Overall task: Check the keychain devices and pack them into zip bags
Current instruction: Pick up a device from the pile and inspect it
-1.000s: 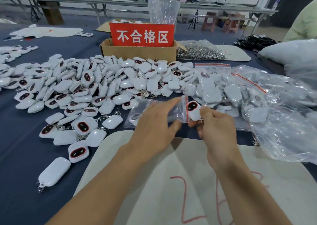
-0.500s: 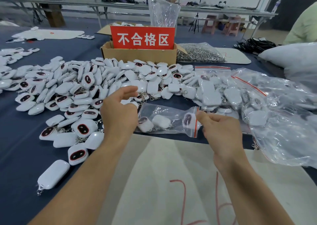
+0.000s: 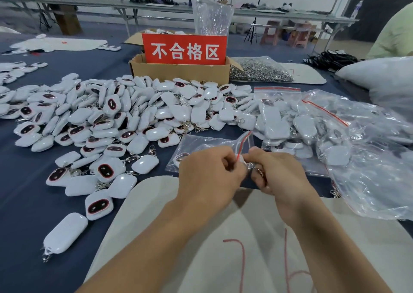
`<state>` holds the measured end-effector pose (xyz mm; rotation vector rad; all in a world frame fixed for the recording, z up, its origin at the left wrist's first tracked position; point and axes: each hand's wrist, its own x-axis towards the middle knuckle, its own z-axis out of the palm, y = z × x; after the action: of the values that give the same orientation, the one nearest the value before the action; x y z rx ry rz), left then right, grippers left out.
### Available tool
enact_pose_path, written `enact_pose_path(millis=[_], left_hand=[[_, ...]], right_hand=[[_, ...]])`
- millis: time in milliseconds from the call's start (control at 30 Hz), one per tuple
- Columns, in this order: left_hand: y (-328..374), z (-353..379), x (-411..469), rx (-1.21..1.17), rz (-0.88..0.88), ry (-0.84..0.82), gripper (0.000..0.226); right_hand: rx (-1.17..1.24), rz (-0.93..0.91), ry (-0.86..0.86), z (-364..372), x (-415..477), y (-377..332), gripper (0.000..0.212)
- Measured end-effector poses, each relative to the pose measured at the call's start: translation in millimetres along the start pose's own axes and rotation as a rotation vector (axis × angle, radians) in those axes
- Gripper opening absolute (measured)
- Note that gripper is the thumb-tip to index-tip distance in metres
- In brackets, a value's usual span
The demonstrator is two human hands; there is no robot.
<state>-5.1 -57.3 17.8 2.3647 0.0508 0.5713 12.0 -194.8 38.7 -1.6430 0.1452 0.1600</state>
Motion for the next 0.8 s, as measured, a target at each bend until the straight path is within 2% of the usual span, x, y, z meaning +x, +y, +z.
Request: enact_pose_path(millis=[133,233,300,400,467,600,700,800], left_hand=[[-2,-12,10,-0.372,-0.070,0.065,0.016],[-9,-23,18,-0.564,-0.179,0.157,0.017],[-12,-29,23,-0.704,-0.245,0.206,0.027],[-16,-44,33,-0.875,-0.282,0.275,0.037],[-21,-54,38,-0.844,-0.243,0.353,0.032],[-21,-55,31,-0.583,-0.091,0.480,0.024],[-17,-41,22,-0.453,-0.027,0.437,0.025],[-18,-29,18,-0.385,-0.068,0.363,0.022]], right_hand=[[-0.033,-0.079,-0.221,-2,-2,-4,0.030],[0.086,-0.183,-0.067,-17,3,-6,0.030],[0.233,-0.175,0.048,-27,3,-6,0.027],[0.156,-0.091,0.093,-25,1,-2,0.028],[0.002,-0.081,0.056,-17,-1,1,0.026],[-0.288,-0.186,0.028,1,-4,11,0.025],[-0.476,-0.332,0.101,17,5,22,0.033],[-0.726,-0.467,0.052,34,27,25,0.039]])
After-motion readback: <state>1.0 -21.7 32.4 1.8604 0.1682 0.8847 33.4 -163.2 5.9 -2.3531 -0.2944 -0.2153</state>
